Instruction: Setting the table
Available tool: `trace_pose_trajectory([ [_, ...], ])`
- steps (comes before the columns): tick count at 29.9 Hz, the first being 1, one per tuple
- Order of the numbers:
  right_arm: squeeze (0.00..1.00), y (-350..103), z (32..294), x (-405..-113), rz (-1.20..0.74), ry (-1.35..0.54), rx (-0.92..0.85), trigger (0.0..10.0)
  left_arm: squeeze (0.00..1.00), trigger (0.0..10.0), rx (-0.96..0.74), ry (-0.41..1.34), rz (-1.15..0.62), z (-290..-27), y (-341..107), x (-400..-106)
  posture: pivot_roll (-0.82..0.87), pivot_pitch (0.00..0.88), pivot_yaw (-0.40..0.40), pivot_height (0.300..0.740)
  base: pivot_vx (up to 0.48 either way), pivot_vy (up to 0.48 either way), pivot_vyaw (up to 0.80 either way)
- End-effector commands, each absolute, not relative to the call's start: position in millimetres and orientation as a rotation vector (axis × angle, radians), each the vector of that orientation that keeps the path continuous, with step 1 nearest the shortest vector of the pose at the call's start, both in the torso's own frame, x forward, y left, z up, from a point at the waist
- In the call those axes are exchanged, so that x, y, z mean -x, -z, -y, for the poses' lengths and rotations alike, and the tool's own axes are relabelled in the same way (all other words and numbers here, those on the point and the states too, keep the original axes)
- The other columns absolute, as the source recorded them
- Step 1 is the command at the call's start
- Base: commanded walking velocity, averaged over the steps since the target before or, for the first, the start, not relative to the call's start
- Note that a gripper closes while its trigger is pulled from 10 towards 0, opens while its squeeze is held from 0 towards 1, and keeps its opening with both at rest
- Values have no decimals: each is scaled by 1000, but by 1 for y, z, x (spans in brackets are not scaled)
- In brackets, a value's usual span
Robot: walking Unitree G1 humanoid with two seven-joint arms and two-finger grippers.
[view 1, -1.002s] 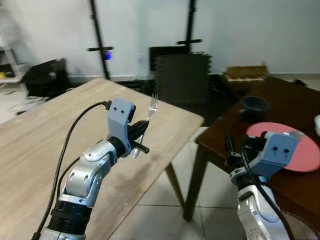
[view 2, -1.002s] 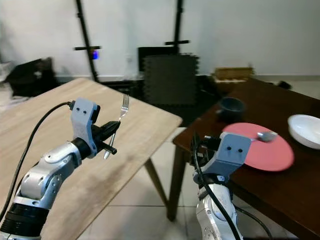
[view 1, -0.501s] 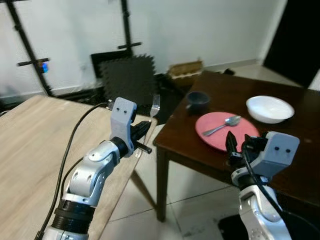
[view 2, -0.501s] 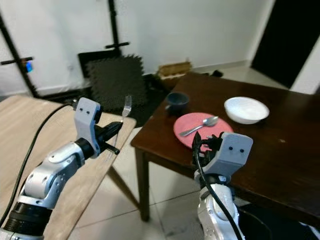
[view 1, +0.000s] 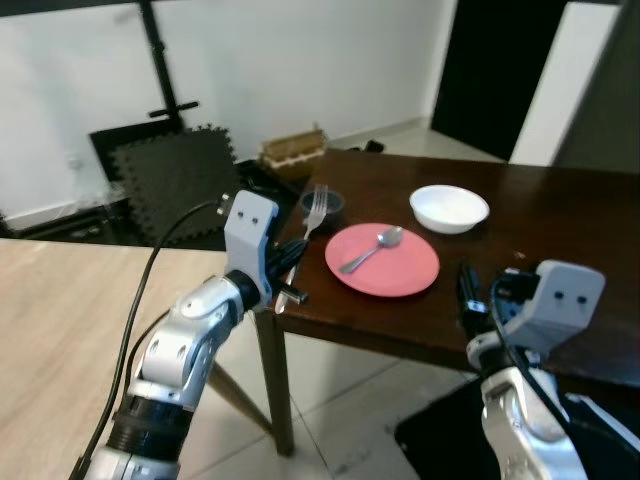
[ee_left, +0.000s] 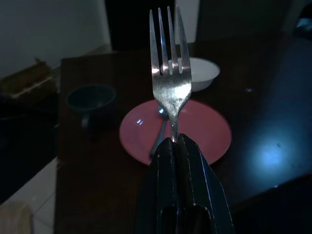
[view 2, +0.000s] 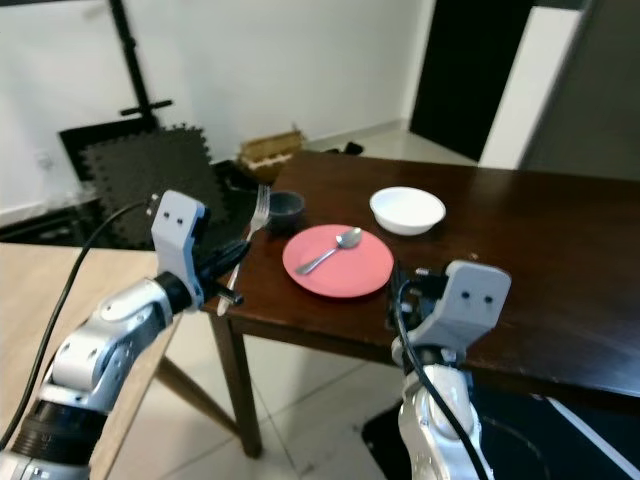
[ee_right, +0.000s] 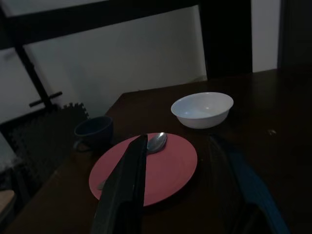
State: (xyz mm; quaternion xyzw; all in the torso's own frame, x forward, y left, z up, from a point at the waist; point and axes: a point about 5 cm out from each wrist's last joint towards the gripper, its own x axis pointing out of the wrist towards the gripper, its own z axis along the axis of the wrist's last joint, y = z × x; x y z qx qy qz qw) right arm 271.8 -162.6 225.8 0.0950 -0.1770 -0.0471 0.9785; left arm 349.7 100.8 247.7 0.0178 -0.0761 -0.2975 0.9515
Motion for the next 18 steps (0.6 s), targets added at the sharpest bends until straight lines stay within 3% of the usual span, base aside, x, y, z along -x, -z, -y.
trace_pose_trajectory([
  [1,0,-222,163,-272,334,95,-184,10000,0,10000,-40,599,143,-103,-244,-350,-43,22,98,740,0,0,-800],
  [12,0,-222,162,-273,335,82,-167,10000,0,10000,-10,572,134,-106,-240,-351,-51,12,86,740,0,0,-800],
  [16,0,-223,160,-275,336,67,-154,10000,0,10000,13,547,137,-109,-239,-351,-56,13,76,740,0,0,-425],
  [18,0,-227,152,-280,332,5,-136,10000,0,10000,54,473,150,-118,-239,-352,-55,19,32,740,0,0,0],
])
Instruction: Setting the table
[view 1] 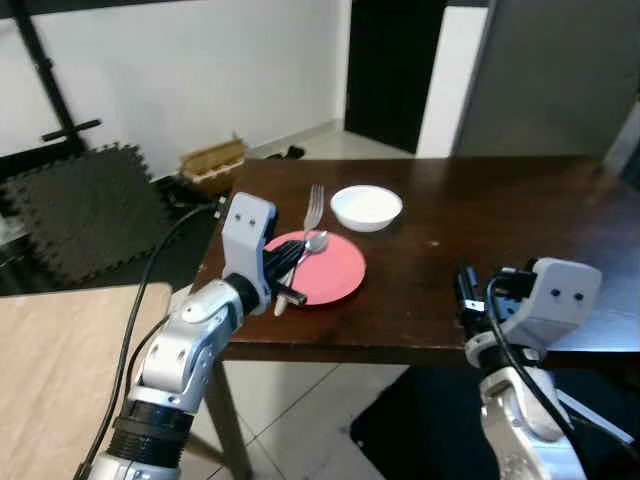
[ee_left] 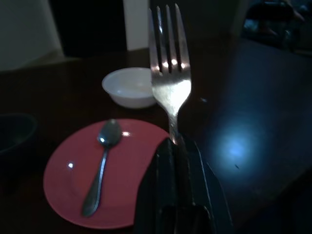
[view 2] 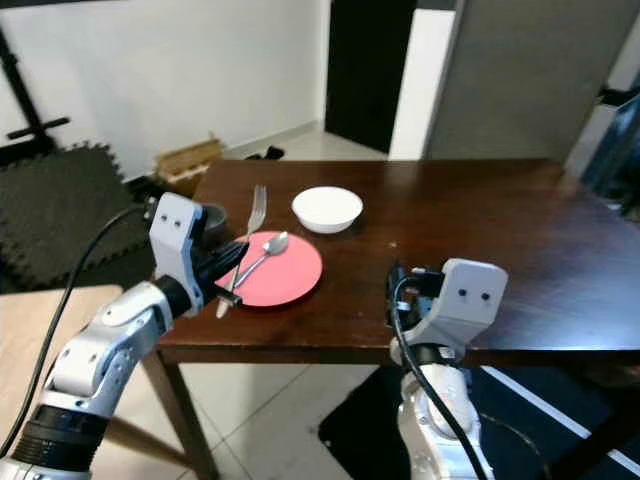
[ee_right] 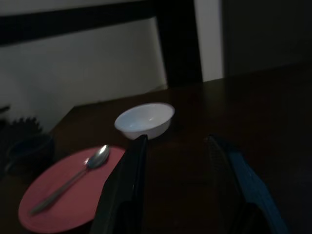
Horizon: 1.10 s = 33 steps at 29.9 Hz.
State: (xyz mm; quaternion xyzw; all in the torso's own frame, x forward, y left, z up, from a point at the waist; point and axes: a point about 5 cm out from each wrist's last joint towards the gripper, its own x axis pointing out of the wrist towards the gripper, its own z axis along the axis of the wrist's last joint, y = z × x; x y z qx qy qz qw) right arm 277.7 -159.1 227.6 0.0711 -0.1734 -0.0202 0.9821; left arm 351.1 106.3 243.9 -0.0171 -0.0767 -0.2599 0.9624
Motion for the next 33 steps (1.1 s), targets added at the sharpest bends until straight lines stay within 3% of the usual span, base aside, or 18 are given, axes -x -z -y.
trace_pose_trajectory([
  [1,0,-228,149,-283,330,-22,-129,10000,0,10000,65,446,155,-121,-239,-351,-55,20,24,740,0,0,0],
  [4,0,-230,140,-290,320,-98,-119,10000,0,10000,45,399,152,-126,-230,-346,-47,29,-42,740,0,0,0],
  [9,0,-229,136,-299,304,-139,-134,10000,0,10000,4,350,145,-135,-216,-334,-20,47,-76,740,0,0,0],
  [25,0,-212,146,-289,284,-54,-191,10000,0,10000,-50,374,165,-136,-213,-323,-13,68,-12,740,0,0,0],
  [33,0,-213,146,-287,291,-45,-185,10000,0,10000,-48,390,164,-126,-215,-330,-20,65,-3,740,0,-435,0],
])
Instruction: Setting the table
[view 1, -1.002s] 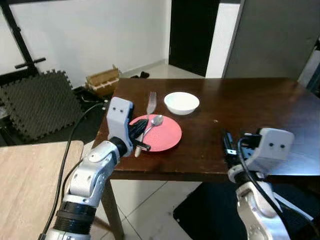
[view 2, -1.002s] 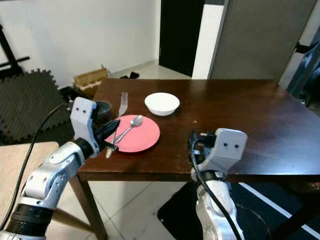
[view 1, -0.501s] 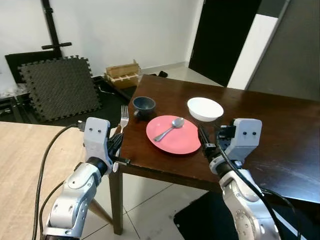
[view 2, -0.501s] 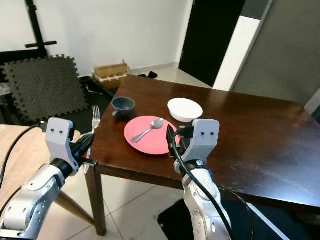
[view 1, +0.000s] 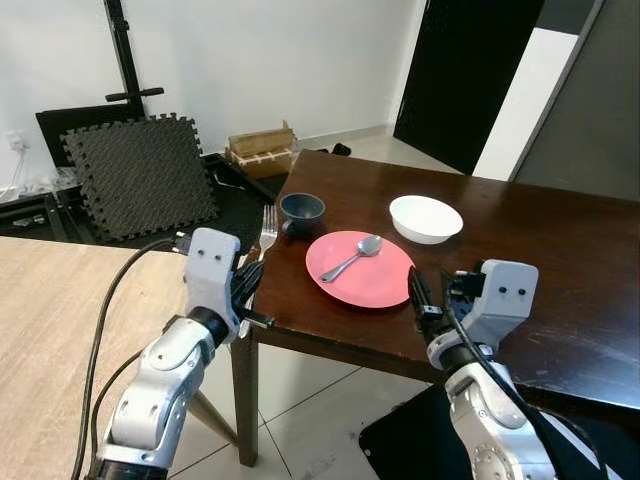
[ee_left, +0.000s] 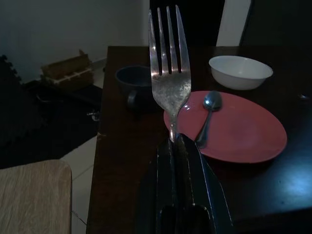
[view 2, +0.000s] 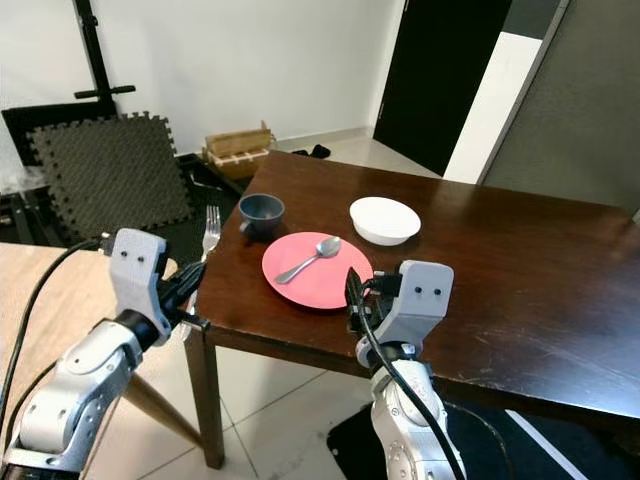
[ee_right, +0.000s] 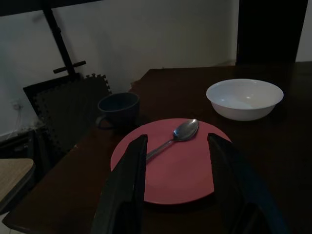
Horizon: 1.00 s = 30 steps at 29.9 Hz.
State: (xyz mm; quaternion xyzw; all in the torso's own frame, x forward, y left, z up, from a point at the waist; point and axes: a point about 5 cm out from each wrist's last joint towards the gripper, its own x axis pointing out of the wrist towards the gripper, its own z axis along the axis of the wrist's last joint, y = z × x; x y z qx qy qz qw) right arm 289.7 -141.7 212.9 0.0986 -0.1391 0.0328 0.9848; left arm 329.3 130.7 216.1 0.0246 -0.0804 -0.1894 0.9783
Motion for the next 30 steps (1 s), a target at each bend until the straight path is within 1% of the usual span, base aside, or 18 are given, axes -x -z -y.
trace_pose_trajectory([
  [1,0,-213,146,-287,292,-42,-185,10000,0,10000,-46,396,165,-126,-216,-331,-20,65,-3,740,0,-480,0],
  [10,0,-212,146,-286,289,-38,-183,10000,0,10000,-43,405,165,-126,-217,-332,-23,66,1,740,0,-459,0],
  [19,0,-212,145,-287,288,-41,-181,10000,0,10000,9,387,161,-128,-218,-335,-18,68,-1,740,0,0,0],
  [30,0,-212,145,-289,290,-44,-178,10000,0,10000,27,378,160,-131,-219,-338,-21,53,4,740,0,480,0],
])
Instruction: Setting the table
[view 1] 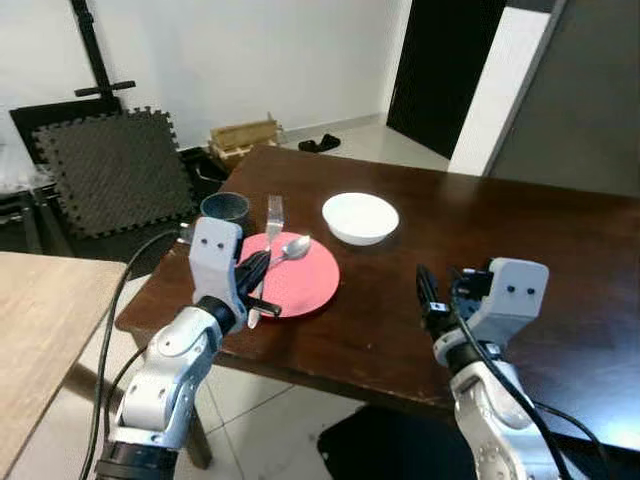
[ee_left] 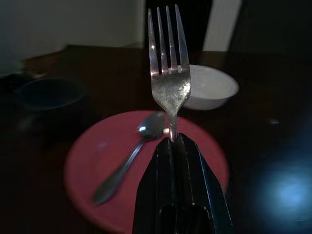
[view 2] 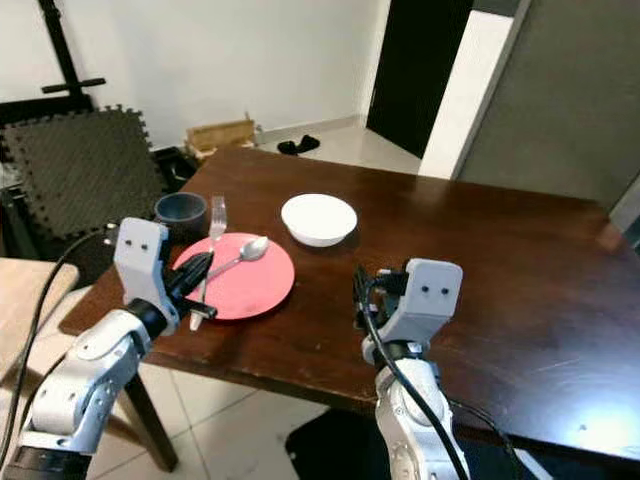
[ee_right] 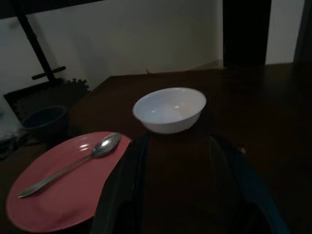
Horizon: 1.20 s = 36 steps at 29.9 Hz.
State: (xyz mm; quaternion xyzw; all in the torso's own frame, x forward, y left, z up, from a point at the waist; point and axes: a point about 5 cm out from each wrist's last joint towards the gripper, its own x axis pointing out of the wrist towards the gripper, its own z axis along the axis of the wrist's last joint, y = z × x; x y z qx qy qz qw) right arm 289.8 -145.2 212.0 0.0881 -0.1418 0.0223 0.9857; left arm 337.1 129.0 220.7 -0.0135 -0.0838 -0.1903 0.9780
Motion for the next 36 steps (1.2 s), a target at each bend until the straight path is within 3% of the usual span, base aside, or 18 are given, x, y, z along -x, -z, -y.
trace_pose_trajectory([
  [1,0,-212,145,-289,291,-44,-177,10000,0,10000,26,379,160,-130,-219,-338,-21,53,4,740,0,480,0],
  [7,0,-212,145,-289,294,-42,-175,10000,0,10000,21,388,162,-129,-219,-339,-21,53,4,740,0,459,0],
  [17,0,-212,146,-288,294,-34,-166,10000,0,10000,-2,496,138,-115,-215,-335,-31,47,10,740,0,0,0],
  [36,0,-212,146,-289,295,-28,-165,10000,0,10000,10,525,123,-109,-214,-339,-33,55,19,740,0,0,0],
])
